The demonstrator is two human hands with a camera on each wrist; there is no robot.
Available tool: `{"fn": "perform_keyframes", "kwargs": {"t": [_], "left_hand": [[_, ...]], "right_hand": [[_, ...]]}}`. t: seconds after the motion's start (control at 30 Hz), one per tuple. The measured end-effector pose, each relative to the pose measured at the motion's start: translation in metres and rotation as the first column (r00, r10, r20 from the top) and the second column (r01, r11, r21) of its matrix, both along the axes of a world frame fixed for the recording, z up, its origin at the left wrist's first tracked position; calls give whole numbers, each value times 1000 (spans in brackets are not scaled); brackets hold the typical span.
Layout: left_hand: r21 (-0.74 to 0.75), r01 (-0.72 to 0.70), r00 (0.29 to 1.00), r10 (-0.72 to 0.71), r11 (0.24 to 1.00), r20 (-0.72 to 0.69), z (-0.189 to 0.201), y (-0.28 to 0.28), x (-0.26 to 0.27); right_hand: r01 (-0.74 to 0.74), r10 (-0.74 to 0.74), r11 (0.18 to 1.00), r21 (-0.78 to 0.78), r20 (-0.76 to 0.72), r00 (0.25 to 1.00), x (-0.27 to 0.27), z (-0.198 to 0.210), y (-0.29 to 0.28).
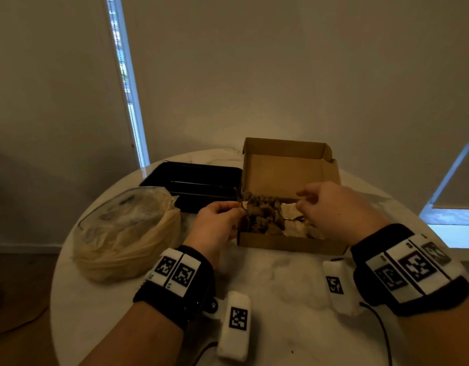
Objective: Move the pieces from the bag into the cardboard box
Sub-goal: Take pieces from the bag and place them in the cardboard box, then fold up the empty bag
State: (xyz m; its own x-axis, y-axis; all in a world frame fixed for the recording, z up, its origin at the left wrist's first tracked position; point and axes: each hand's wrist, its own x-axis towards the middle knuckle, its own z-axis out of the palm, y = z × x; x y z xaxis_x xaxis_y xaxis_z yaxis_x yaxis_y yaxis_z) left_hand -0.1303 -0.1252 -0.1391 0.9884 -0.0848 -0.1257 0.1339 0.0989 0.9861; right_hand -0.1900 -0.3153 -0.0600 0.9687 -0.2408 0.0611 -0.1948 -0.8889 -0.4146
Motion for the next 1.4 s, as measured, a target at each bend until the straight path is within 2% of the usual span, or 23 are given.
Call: {"fn": "perform_keyframes", "kwargs": {"t": [0.07,0.2,0.37,0.47,0.57,0.67,0.77,0.9,0.97,1.03,1.1,1.17,1.23,1.4], "left_hand": [[-12,-78,995,79,997,58,10,6,-4],[-39,-175,964,179,984,195,37,30,-16],[80,-335,898,292,939,329,72,97,-25],[240,-430,889,362,870,280,75,146,-21],[369,-418,906,409,831,105,64,181,-18],[419,-336,907,409,843,-95,51,191,-24],[337,-292,909,369,895,-194,42,186,-31],[245,-288,939,324,926,-120,38,174,-34],[216,-267,954,289,939,-80,41,168,-40],[204,-228,970,240,952,-36,43,163,-46],[197,-191,981,193,962,6,45,157,-52],[199,-175,984,167,964,56,44,151,-57],[226,-190,978,163,955,134,42,145,-62],[340,-263,950,182,903,254,46,134,-74]], "right_hand": [[-101,98,993,59,56,994,-7,10,19],[-296,294,949,110,40,955,-13,22,65],[-419,427,897,142,-25,904,8,14,120],[-483,494,862,153,-49,868,21,5,147],[-541,556,829,145,-108,824,29,-1,162],[-540,557,830,143,-136,819,31,-6,166],[-499,524,832,244,-50,850,30,-11,164],[-356,359,858,371,62,931,29,-15,153],[-280,272,841,464,87,958,27,-12,144],[-231,237,767,598,70,969,22,-8,134],[-223,271,675,703,44,961,11,-3,125],[-262,330,660,704,43,943,-1,-1,116],[-293,348,701,651,47,936,-13,-2,108],[-210,237,743,635,45,971,-31,-2,86]]}}
